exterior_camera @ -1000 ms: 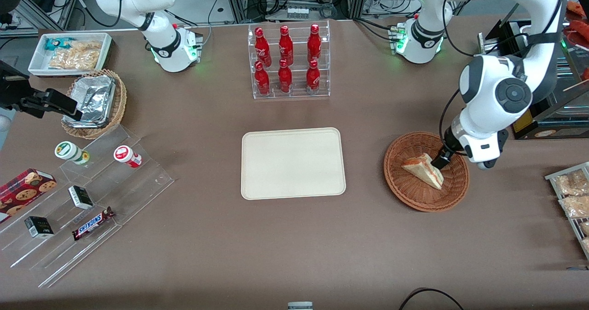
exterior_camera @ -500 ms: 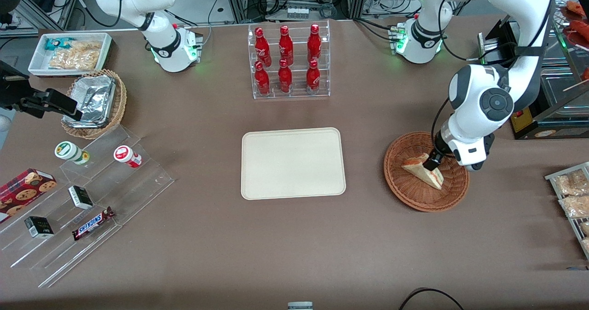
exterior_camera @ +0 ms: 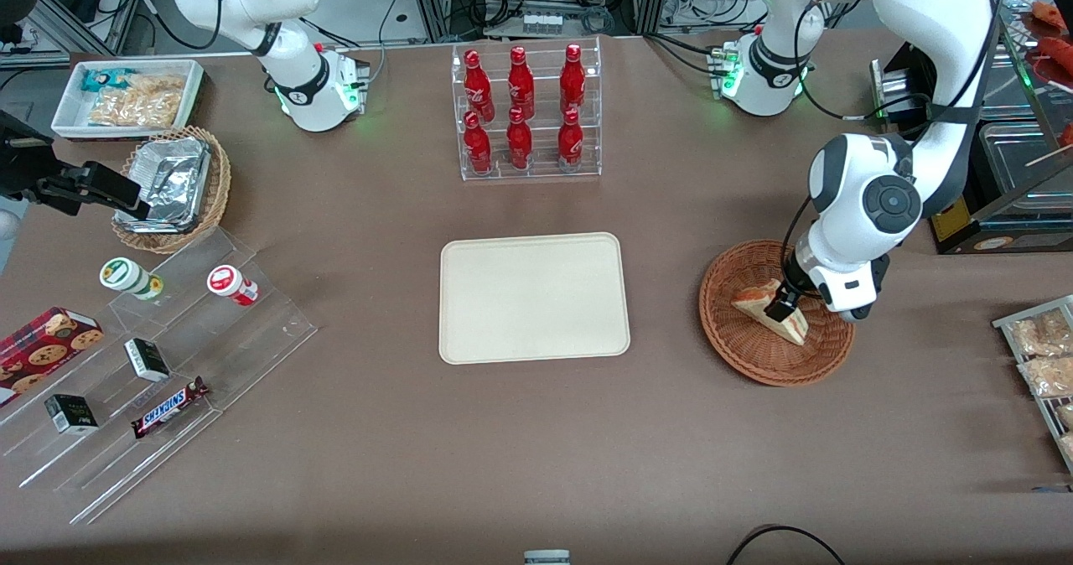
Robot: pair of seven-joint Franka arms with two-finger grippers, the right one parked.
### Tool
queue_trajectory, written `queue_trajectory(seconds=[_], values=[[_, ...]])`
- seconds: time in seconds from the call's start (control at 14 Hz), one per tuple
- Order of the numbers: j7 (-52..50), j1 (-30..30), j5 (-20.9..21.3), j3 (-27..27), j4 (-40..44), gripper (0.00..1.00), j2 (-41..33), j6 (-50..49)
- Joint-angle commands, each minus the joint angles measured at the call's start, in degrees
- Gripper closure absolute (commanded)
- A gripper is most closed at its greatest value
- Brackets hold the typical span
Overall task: Place sandwich from basket to tray
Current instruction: 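Lower the open left gripper around the wrapped sandwich, then close the left gripper on the sandwich and lift it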
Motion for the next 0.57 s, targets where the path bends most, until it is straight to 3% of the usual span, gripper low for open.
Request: queue_trajectory(seconds=[0.0, 0.07, 0.14, 0.36, 0.43, 0.5], values=[[-1.3, -0.3, 0.1, 0.0, -0.4, 0.0, 1.4, 2.4], [-1.3, -0.3, 0.1, 0.0, -0.4, 0.02, 1.9, 3.0], [-1.3, -0.3, 0.1, 0.0, -0.3, 0.14, 2.5, 3.9], [-1.3, -0.4, 0.1, 0.0, 0.0, 0.76, 3.8, 4.1], [-1.2, -0.4, 0.1, 0.0, 0.1, 0.86, 3.8, 4.1], [-1.0, -0.4, 0.2, 0.0, 0.2, 0.9, 3.8, 4.0]])
